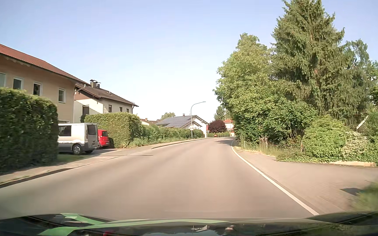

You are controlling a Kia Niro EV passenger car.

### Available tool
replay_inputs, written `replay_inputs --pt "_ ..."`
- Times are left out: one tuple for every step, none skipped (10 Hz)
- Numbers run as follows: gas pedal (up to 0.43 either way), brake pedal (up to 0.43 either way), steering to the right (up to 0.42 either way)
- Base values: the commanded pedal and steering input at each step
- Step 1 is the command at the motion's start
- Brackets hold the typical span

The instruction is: Follow the waypoints while adhering to traffic rules and regulations

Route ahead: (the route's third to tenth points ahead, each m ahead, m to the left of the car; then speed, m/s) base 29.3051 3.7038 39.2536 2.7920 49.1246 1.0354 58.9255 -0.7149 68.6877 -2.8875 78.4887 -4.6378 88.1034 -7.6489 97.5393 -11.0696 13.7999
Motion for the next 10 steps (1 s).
replay_inputs --pt "0.000 0.000 0.004" --pt "0.000 0.000 0.005" --pt "0.000 0.000 0.006" --pt "0.000 0.000 0.006" --pt "0.039 0.000 0.006" --pt "0.067 0.000 0.007" --pt "0.079 0.000 0.007" --pt "0.087 0.000 0.007" --pt "0.110 0.000 0.007" --pt "0.130 0.000 0.007"
